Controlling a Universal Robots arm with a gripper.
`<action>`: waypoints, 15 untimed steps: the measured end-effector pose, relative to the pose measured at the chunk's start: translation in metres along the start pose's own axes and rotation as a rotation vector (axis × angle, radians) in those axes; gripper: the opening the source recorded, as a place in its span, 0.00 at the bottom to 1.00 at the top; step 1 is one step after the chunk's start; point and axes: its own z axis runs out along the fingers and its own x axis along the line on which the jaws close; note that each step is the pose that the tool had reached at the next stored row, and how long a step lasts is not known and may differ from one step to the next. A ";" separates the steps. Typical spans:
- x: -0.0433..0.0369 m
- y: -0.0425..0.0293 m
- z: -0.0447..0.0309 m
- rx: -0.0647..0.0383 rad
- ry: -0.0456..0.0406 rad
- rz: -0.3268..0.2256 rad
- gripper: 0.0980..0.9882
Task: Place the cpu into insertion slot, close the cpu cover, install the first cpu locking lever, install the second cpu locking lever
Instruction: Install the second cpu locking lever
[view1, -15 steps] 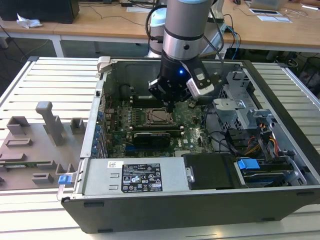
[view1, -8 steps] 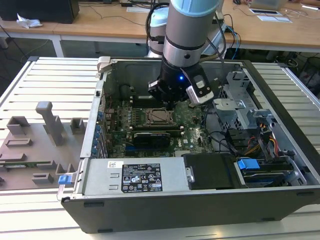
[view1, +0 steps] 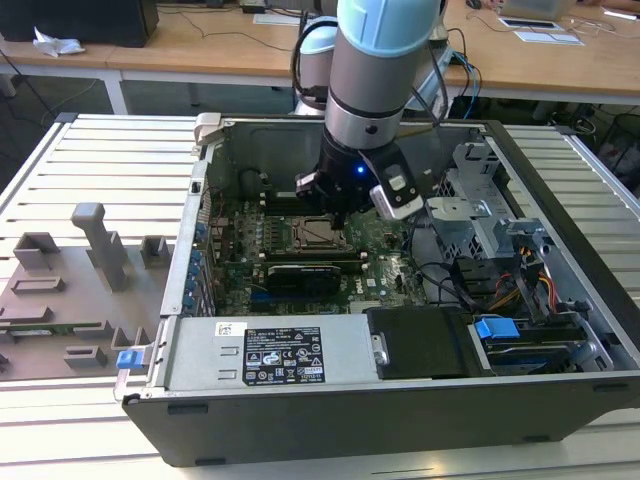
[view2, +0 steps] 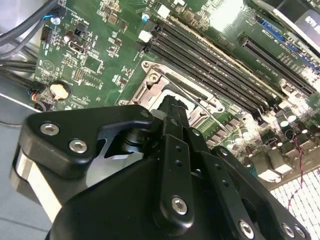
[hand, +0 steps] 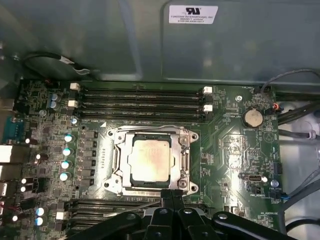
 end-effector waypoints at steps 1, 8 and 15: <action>0.0000 -0.0006 0.0028 0.000 0.0000 0.000 0.01; 0.0003 -0.0040 0.0171 -0.003 0.0002 0.000 0.01; 0.0111 -0.0081 0.0198 -0.005 0.0001 0.000 0.01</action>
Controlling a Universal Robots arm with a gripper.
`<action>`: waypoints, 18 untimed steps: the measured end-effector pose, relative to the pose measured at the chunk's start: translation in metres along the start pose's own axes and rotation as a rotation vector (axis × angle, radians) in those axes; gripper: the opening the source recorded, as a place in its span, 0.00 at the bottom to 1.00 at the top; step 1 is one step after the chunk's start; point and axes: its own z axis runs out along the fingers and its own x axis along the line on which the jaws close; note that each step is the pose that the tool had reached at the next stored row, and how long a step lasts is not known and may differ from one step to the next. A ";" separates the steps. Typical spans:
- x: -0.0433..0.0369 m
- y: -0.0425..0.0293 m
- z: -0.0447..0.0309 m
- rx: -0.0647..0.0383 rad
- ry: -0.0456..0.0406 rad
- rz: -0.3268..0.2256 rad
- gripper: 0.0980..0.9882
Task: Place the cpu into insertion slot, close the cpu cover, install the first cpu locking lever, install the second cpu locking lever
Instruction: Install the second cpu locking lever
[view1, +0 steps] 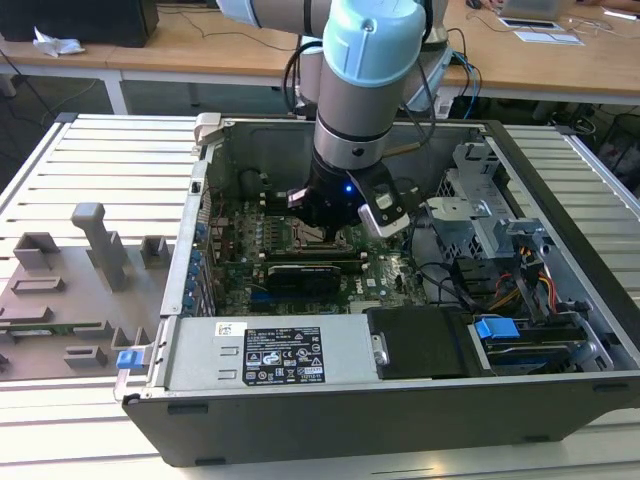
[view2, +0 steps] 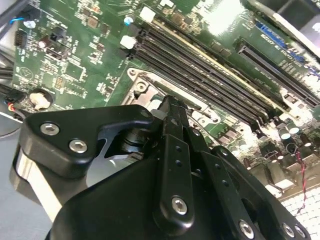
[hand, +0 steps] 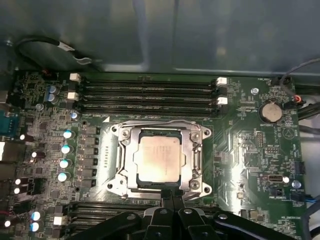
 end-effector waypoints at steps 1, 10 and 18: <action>0.0010 -0.0007 0.0003 0.000 0.0000 0.000 0.01; 0.0277 -0.0065 0.0116 -0.018 0.0002 -0.003 0.01; 0.0385 -0.0118 0.0188 -0.029 0.0113 -0.056 0.01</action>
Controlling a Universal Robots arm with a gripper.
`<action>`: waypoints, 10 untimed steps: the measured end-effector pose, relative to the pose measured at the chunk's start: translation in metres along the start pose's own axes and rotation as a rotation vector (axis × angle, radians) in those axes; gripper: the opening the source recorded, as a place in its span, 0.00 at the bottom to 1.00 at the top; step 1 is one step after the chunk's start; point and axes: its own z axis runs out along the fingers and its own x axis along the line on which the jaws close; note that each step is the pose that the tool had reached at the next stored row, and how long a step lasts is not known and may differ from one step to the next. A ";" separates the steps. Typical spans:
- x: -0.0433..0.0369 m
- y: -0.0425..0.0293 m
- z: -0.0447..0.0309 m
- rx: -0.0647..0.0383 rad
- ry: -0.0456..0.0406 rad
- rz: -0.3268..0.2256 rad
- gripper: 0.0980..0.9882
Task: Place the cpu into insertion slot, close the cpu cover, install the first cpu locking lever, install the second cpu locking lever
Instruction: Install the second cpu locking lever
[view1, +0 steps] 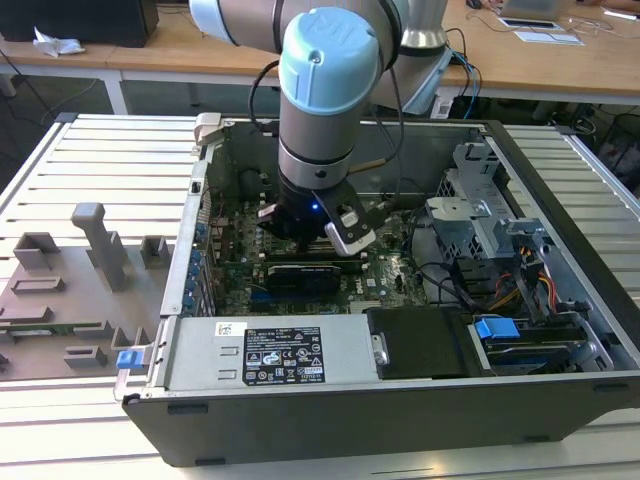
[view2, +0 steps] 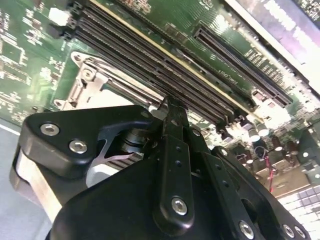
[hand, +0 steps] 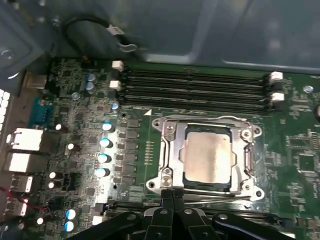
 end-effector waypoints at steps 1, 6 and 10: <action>0.0018 -0.0005 0.0010 -0.003 0.0022 -0.011 0.01; 0.0139 -0.0005 0.0045 -0.033 0.0081 -0.048 0.01; 0.0174 -0.0010 0.0084 -0.050 0.0120 -0.072 0.01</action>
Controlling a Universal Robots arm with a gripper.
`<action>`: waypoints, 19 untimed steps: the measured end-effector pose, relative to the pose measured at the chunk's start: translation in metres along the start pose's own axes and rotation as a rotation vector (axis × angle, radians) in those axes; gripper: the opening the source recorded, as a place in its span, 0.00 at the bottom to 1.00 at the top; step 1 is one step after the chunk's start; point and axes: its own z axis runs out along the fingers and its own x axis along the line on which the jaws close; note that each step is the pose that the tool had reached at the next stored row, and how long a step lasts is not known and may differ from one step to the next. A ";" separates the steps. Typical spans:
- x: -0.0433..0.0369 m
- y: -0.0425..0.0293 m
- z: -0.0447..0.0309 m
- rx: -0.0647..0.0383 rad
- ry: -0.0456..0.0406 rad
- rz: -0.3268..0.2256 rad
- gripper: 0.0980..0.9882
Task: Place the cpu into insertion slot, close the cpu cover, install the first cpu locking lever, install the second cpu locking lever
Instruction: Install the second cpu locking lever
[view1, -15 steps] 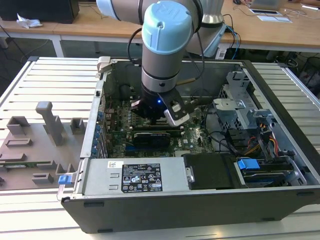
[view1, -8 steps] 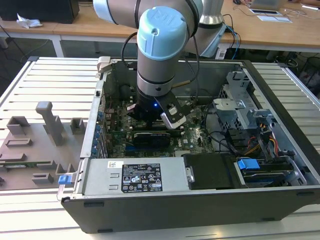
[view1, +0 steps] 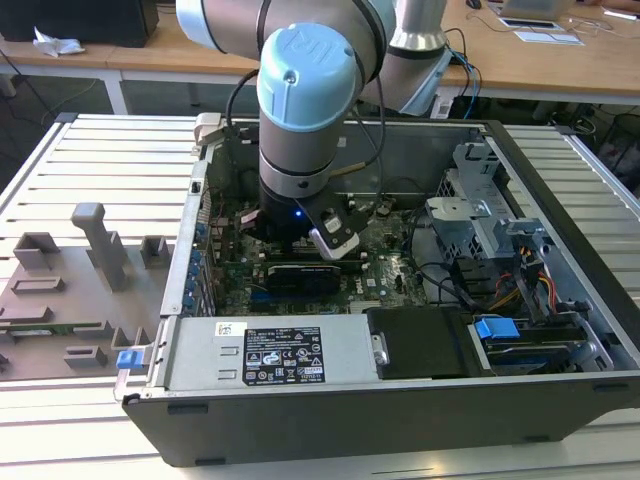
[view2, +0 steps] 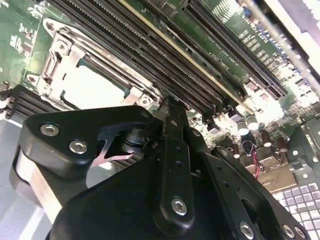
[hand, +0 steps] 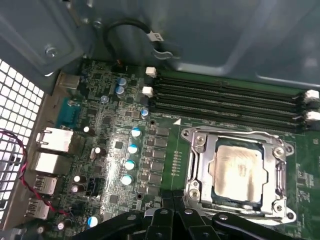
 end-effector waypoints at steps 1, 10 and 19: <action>-0.0002 0.0005 0.0018 0.001 0.0010 -0.002 0.01; -0.0023 -0.0017 0.0027 -0.001 0.0014 -0.006 0.01; -0.0057 0.0111 -0.0244 0.007 0.0030 -0.005 0.01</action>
